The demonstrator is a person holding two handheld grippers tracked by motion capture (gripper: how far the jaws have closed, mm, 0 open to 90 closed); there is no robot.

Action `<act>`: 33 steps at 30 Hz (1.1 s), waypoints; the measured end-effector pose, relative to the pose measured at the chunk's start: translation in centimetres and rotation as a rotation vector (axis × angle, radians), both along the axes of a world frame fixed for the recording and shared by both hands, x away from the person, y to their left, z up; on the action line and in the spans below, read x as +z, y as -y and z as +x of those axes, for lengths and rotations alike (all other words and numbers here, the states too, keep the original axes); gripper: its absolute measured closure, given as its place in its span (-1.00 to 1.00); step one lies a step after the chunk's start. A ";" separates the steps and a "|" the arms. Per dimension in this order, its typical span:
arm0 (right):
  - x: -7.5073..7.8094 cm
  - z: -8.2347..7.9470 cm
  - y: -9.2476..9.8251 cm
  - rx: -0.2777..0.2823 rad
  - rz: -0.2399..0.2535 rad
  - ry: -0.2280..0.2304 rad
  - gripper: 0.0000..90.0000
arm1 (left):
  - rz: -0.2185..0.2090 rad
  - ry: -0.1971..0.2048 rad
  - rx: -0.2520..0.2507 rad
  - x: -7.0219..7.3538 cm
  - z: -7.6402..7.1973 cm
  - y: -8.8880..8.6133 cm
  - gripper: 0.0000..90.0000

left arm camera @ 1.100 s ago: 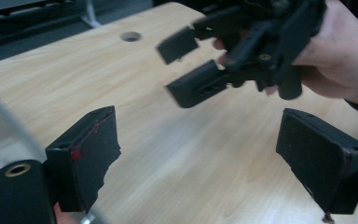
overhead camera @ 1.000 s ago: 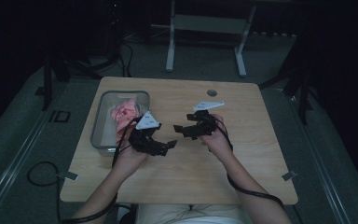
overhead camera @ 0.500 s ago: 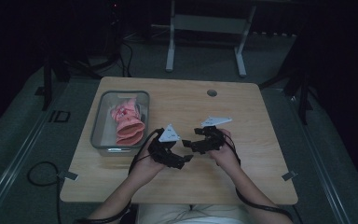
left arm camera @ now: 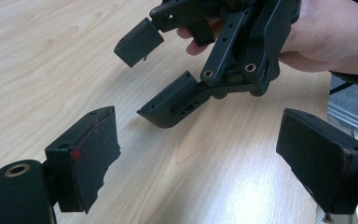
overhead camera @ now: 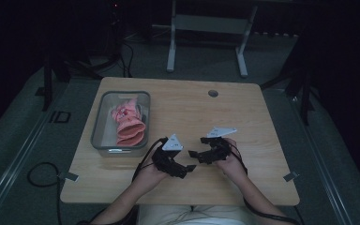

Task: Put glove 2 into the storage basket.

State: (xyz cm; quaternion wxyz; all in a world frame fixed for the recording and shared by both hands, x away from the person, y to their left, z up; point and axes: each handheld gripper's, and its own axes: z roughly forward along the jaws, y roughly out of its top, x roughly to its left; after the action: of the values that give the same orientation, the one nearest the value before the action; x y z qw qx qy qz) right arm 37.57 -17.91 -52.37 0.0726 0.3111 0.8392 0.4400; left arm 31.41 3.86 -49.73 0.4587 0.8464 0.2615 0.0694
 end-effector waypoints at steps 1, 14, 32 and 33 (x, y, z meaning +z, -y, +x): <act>-0.1 -0.1 0.0 0.001 -0.003 -0.001 -0.65 | -0.005 -0.004 -0.004 -0.3 -0.1 0.0 -0.72; -1.5 -1.1 0.8 -0.004 -0.004 0.003 -0.65 | -0.002 -0.013 -0.035 -3.0 -0.8 0.2 -0.72; -3.5 -2.1 2.4 -0.021 -0.028 -0.018 -0.65 | 0.040 0.000 -0.031 -5.4 -1.4 0.3 -0.72; -3.5 -2.1 2.5 -0.024 -0.026 -0.016 -0.65 | 0.041 0.003 -0.029 -5.3 -1.5 0.3 -0.72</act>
State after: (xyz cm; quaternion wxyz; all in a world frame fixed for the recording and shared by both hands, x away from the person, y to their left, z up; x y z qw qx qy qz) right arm 35.46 -20.39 -55.86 0.0751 0.3236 0.8417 0.4257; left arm 29.96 3.58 -55.08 0.4426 0.8593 0.2469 0.0692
